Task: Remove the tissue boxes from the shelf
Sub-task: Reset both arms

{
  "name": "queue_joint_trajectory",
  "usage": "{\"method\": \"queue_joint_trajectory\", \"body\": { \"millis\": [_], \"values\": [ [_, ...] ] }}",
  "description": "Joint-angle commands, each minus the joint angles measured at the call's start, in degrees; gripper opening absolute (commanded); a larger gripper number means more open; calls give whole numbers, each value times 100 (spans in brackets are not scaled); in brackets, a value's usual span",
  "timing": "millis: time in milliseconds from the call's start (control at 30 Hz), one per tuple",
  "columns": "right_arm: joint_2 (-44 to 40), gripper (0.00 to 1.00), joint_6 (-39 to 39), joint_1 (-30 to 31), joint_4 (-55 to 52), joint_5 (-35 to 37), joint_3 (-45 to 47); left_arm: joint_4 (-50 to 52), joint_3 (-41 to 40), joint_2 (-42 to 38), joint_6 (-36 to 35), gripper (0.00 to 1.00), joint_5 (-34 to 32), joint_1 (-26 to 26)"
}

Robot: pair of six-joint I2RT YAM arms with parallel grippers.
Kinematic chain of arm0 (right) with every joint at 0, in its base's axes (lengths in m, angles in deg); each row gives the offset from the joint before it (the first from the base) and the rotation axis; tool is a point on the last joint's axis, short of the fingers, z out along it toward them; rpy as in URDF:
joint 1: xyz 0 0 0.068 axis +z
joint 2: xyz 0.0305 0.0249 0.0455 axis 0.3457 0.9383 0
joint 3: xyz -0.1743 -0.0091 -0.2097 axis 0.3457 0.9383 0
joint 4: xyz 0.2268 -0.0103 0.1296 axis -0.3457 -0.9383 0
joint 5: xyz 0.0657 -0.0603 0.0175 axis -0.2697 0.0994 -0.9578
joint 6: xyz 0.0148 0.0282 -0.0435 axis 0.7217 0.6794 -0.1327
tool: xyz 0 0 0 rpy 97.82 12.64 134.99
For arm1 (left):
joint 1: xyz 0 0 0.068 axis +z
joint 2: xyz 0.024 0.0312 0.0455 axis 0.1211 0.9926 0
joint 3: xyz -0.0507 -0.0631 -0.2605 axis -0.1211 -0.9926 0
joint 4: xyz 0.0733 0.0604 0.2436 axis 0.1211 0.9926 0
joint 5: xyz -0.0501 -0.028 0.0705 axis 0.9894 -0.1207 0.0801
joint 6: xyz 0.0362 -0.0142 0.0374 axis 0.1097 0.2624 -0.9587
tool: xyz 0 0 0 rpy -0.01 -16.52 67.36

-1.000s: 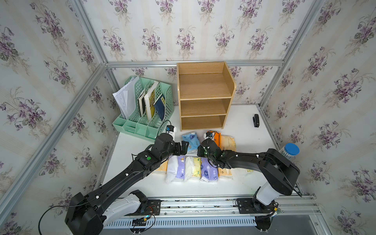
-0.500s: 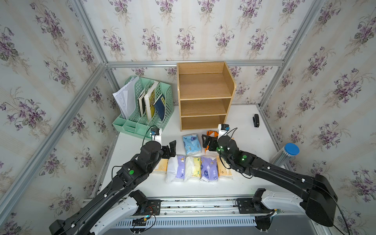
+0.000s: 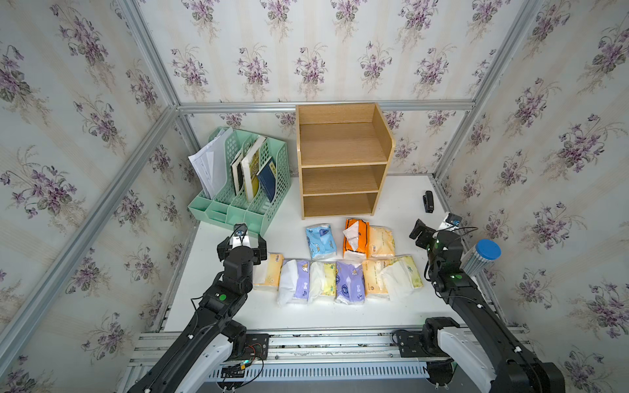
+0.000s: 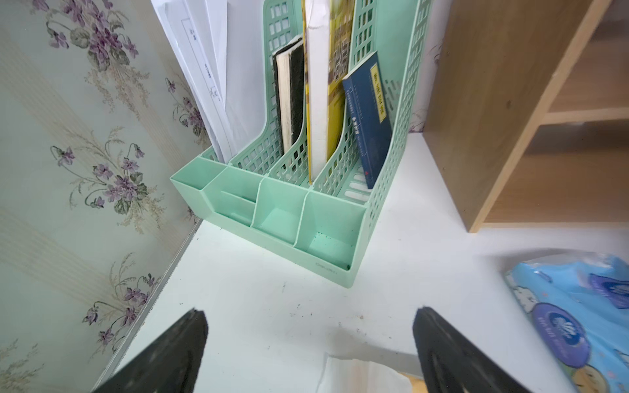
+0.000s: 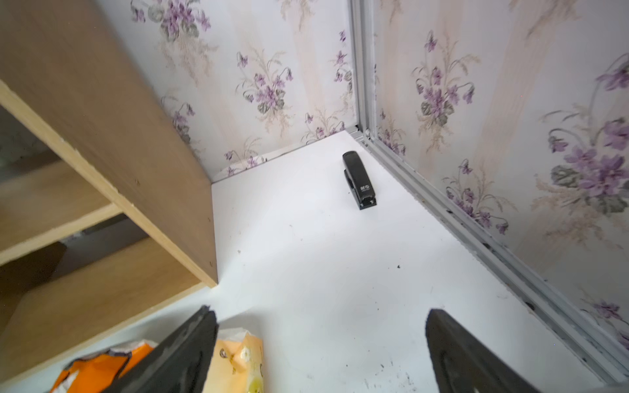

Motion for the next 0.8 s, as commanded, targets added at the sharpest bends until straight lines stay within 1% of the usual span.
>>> {"method": "queue_joint_trajectory", "body": {
  "millis": [0,67,133,233,300,367,433,467,500,567,600,633,700,733,767],
  "values": [
    [329,100,-377,-56,1025,-175,88,-983,-55,338,-386,99,345,526],
    [572,100,-445,-63,1262,-153,147,-1215,-114,572,-338,99,586,911],
    [776,100,-520,-65,1672,1,279,-1618,-280,827,-139,99,759,1225],
    [1068,100,-638,-63,2619,458,650,-2504,-525,1436,-140,99,858,1401],
    [1276,100,-786,-56,3454,491,955,-3189,-638,1967,-323,99,859,1437],
    [1617,100,-880,-63,4368,395,1214,-3763,-653,2556,-480,99,1007,1518],
    [2119,100,-802,-63,4896,469,1259,-4214,-556,3256,-610,99,1303,1632],
    [2349,100,-795,-63,5064,417,1240,-4195,-483,3413,-505,99,1380,1649],
    [2631,100,-817,-63,5387,350,1274,-4398,-489,3574,-483,99,1602,1733],
    [3194,100,-823,-63,6244,340,1405,-4833,-567,3902,-367,99,1707,1826],
    [3277,100,-914,-62,6421,139,1467,-5011,-606,4007,-398,99,1872,1876],
    [3177,100,-940,-63,6141,-60,1435,-4947,-613,4003,-380,99,1994,1908],
    [3505,100,-1005,-63,6878,-167,1629,-5309,-678,4310,-369,99,2003,1937],
    [3848,100,-1058,-67,7482,-153,1716,-5309,-605,4461,-373,99,2017,1961],
    [3851,100,-1094,-70,7465,-241,1712,-5008,-465,4463,-377,99,2075,1965]
  ]
}}
